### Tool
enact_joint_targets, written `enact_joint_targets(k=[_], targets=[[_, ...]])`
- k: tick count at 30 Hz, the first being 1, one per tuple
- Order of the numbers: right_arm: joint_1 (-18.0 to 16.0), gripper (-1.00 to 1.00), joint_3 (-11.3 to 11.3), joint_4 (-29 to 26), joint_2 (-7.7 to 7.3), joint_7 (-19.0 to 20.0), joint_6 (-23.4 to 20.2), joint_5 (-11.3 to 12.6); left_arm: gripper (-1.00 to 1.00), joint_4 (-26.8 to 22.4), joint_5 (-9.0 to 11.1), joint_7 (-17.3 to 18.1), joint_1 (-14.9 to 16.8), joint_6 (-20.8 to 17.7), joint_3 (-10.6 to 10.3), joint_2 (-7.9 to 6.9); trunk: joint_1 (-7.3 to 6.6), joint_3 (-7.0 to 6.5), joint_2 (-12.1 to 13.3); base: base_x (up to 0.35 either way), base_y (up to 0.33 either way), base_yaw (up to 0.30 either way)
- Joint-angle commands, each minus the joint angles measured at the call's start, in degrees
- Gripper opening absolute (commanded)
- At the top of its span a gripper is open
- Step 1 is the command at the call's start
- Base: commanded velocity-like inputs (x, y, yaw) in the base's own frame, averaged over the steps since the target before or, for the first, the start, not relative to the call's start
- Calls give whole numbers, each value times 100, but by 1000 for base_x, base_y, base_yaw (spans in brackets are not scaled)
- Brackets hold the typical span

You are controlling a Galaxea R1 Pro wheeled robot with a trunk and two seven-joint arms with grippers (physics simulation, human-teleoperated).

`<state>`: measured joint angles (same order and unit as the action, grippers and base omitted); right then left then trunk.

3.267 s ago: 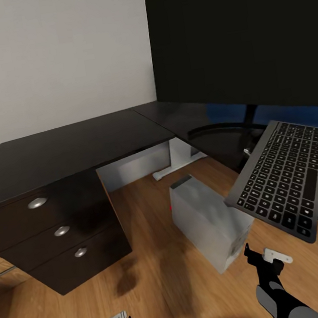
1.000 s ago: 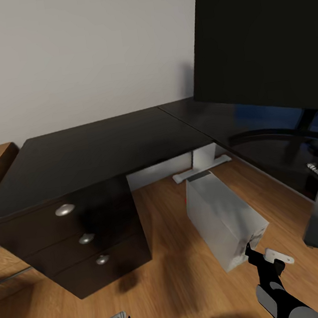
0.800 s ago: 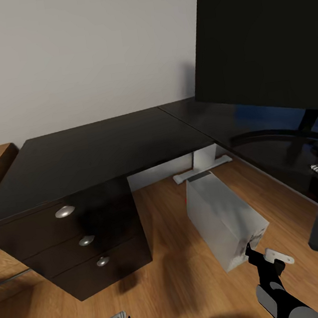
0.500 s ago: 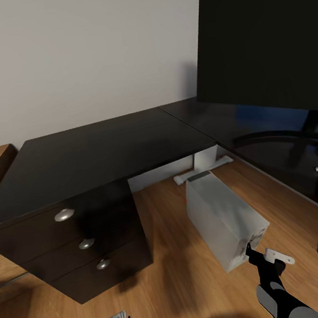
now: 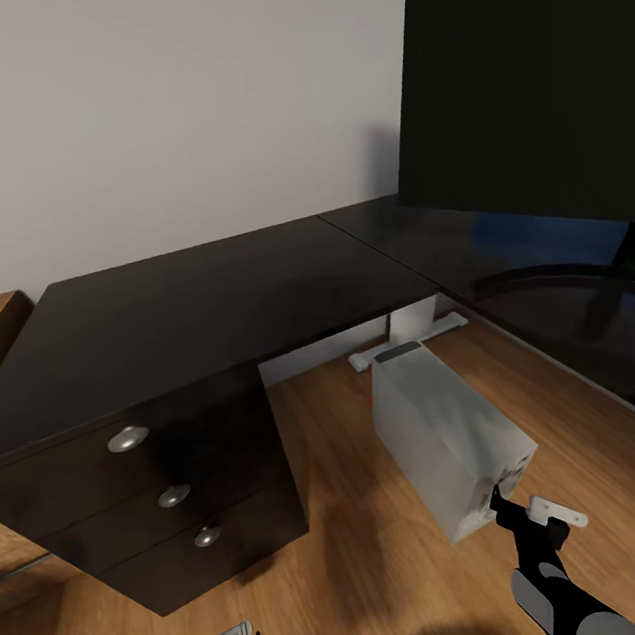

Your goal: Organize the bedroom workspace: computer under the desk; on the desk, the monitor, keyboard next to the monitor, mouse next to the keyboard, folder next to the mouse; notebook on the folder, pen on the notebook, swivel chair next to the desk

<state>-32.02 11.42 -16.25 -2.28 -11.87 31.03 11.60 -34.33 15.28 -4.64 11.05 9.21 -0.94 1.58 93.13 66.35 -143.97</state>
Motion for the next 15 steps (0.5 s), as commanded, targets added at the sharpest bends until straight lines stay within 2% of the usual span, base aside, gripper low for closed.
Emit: enact_joint_targets(k=[1, 4, 10, 15], targets=[[-6, 100, -61, -1, 0, 17, 9, -15, 100, 2, 27, -20, 2, 19, -11, 0, -1, 4, -2, 3, 1, 0], [-6, 100, -61, -1, 0, 16, 9, -15, 100, 1, 27, -20, 2, 19, -11, 0, -1, 4, -2, 44, 9, 0], [-6, 100, -61, -1, 0, 17, 9, -13, 100, 0, 27, -20, 2, 19, -11, 0, -1, 4, -2, 173, 46, 0], [-6, 100, -61, -1, 0, 14, 9, -15, 100, 4, 27, -19, 2, 19, -11, 0, -1, 4, -2, 54, 10, 0]])
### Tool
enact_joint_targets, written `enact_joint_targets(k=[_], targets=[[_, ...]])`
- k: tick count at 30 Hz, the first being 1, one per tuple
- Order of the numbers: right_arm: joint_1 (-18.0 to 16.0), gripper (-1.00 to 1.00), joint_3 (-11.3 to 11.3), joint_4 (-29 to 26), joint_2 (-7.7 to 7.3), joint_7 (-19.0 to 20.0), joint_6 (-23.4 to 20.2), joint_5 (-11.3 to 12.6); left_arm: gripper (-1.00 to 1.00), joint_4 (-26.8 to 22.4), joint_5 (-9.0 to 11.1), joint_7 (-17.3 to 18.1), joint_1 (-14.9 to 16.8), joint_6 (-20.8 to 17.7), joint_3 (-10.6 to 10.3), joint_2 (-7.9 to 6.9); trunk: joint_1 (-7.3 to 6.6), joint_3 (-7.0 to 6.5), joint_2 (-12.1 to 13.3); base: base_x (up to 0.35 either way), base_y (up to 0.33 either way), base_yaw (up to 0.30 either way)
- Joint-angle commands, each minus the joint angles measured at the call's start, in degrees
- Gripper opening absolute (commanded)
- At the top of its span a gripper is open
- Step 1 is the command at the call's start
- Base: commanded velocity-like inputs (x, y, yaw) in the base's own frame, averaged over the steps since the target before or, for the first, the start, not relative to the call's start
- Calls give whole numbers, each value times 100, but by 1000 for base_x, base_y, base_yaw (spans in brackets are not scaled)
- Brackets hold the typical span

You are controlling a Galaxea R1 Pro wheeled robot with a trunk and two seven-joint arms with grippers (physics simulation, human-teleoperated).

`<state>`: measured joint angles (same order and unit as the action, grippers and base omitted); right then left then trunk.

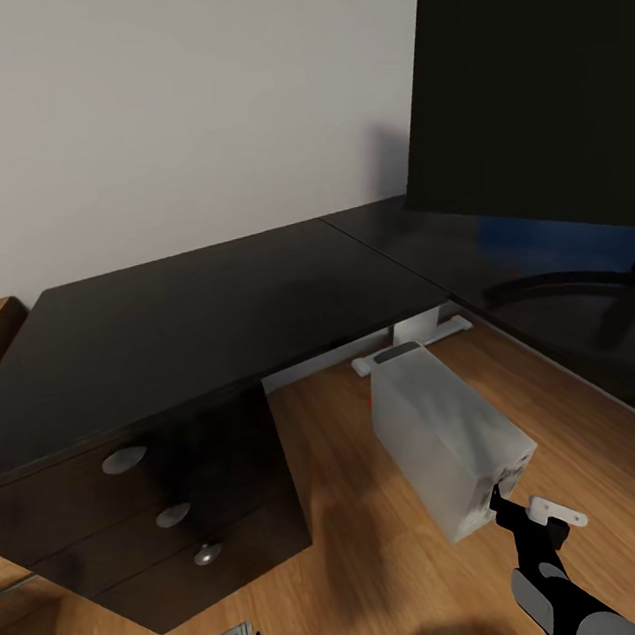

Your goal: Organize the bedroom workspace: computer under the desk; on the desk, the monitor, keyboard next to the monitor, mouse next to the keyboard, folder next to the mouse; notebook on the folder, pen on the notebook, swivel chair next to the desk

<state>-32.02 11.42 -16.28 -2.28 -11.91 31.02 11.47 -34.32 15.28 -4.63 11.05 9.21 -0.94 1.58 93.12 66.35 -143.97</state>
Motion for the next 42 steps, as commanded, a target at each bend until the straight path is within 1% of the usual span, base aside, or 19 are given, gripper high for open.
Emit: enact_joint_targets(k=[1, 15, 17, 19, 20, 22, 23, 26, 31, 42], targets=[[-6, 100, -61, 2, 0, 19, 9, -4, 100, 3, 27, -20, 3, 19, -12, 0, -1, 4, -1, 22, 4, 0], [-6, 100, -61, 2, 0, 21, 9, -5, 100, 4, 27, -20, 3, 23, -12, 0, -1, 4, -1, 4, 1, 0], [-6, 100, -61, 2, 0, 21, 9, -3, 100, 4, 27, -20, 3, 71, -16, 0, -1, 4, -1, 0, 0, 0], [-6, 100, -59, 2, 0, 21, 9, -4, 100, 4, 24, -17, 3, 181, -17, 0, -1, 4, -1, 0, 0, 0], [-6, 100, -60, 2, 0, 22, 9, -4, 100, 4, 22, -14, 3, 360, -19, 0, -1, 4, -1, 0, 0, 0], [-6, 100, -60, 2, 0, 22, 9, -4, 100, 7, 21, -10, 3, 582, -19, 0, -1, 4, -1, 0, 0, 0], [-6, 100, -60, 2, 0, 22, 9, -5, 100, 12, 20, -7, 1, 805, -20, 0, -1, 4, -1, 0, 0, 0], [-6, 100, -59, 2, 0, 22, 9, -5, 100, 21, 19, -5, -3, 1104, -20, 0, -1, 4, -1, 0, 0, 0], [-6, 100, -56, 2, 0, 22, 9, -5, 100, 28, 19, -3, -11, 1276, -20, 0, -1, 4, -1, 0, 0, 0], [-6, 100, -59, 2, -2, 22, 9, -5, 100, 127, 19, -11, -15, 1335, -20, 0, -1, 4, -1, 0, 0, 0]])
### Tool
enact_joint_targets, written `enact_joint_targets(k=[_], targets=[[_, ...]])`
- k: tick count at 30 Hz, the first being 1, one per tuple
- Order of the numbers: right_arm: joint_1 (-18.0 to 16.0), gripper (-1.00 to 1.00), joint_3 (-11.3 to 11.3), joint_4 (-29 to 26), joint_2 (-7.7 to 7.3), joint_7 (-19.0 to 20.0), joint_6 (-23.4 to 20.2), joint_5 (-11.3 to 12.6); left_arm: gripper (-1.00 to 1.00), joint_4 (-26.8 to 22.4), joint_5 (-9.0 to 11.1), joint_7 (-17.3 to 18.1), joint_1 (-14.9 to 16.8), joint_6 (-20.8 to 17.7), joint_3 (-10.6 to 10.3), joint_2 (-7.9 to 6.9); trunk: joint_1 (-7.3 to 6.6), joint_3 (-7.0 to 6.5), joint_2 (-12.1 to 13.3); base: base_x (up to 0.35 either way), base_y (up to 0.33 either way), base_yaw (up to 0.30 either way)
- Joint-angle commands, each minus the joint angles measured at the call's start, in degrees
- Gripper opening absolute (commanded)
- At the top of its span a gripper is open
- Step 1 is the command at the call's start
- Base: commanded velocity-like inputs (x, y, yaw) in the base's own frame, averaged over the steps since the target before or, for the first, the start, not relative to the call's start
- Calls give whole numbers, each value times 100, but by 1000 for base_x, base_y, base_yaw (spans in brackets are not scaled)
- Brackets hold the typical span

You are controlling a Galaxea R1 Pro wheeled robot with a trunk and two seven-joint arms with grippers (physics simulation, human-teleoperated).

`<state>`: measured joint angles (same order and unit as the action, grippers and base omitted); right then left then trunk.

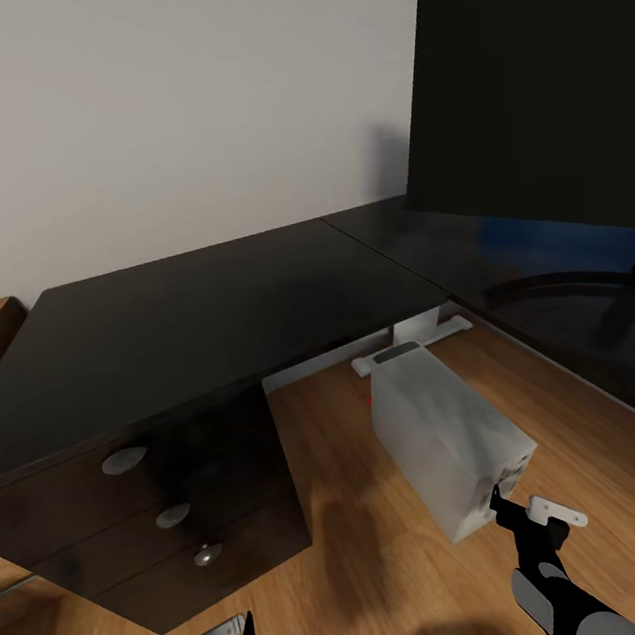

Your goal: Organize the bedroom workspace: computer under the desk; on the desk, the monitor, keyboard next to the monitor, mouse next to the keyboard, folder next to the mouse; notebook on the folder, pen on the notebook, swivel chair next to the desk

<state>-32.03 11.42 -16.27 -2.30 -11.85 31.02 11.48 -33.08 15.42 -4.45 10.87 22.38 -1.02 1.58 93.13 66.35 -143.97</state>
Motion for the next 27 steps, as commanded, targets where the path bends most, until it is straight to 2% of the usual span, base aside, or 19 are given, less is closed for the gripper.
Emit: enact_joint_targets(k=[1, 27], targets=[[-5, 100, -60, 1, 0, 16, 9, -6, 100, 6, 5, -29, 3, 18, -12, 0, -1, 4, -2, 0, 0, 0], [-5, 100, -59, 1, 2, 16, 166, -6, 100, 21, 5, -29, 3, 21, -12, 0, -1, 4, -2, -10, 0, 0]])
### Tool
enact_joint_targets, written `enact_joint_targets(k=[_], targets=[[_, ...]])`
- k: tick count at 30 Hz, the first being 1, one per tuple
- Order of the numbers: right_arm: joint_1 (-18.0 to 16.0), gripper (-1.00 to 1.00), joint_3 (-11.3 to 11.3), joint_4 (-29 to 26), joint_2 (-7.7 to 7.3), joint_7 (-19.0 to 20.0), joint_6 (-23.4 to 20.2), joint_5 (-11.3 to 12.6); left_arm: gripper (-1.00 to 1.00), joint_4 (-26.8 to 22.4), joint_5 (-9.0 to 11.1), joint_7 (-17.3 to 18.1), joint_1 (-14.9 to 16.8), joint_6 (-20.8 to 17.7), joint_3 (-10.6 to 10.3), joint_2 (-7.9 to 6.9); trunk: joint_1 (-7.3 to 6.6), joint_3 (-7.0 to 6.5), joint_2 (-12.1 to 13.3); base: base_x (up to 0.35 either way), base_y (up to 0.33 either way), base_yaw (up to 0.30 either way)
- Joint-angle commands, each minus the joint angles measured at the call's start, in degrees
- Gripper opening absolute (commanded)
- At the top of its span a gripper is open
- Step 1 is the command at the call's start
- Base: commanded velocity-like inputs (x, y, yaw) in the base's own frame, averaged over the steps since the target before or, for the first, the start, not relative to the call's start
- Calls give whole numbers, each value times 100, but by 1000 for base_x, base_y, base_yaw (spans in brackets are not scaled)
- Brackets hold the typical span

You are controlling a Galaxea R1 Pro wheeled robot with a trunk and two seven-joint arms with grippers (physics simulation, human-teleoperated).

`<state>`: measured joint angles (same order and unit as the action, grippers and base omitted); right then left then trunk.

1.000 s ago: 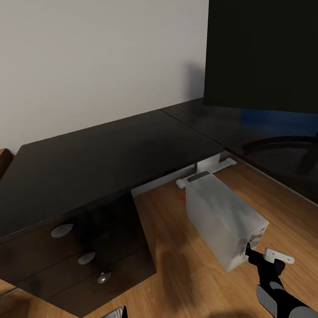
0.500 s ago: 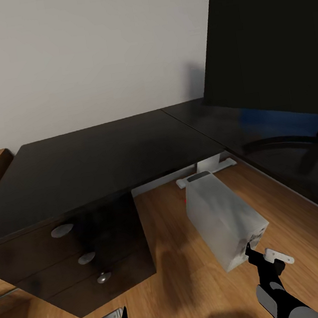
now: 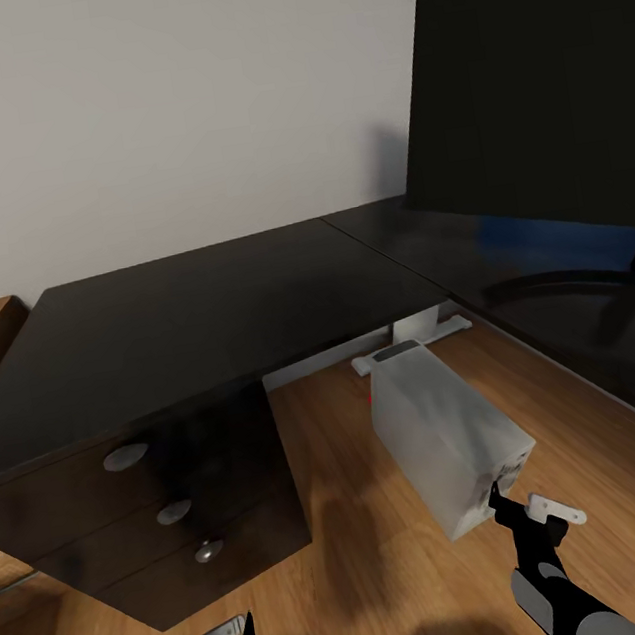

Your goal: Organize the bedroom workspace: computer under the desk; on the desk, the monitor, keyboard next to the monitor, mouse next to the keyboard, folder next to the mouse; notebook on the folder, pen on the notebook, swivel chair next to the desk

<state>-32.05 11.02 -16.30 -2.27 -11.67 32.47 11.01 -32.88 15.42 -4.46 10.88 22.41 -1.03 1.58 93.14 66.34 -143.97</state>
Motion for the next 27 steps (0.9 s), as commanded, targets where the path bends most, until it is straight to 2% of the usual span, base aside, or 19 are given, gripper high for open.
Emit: enact_joint_targets(k=[1, 15, 27], targets=[[-3, 100, -19, 4, -1, -2, 22, 41, 100, 1, 5, -29, 2, 17, -12, 0, -2, 4, -2, -128, 0, 0], [-3, 100, -21, 10, -1, -4, 23, 41, 100, 1, 5, -29, 2, 17, -12, 0, -2, 4, -2, -39, 0, 6], [-3, 100, -21, 12, -1, -7, 23, 41, 100, 8, 6, -29, 2, 17, -12, 4, -2, 4, -2, -1, 0, 132]])
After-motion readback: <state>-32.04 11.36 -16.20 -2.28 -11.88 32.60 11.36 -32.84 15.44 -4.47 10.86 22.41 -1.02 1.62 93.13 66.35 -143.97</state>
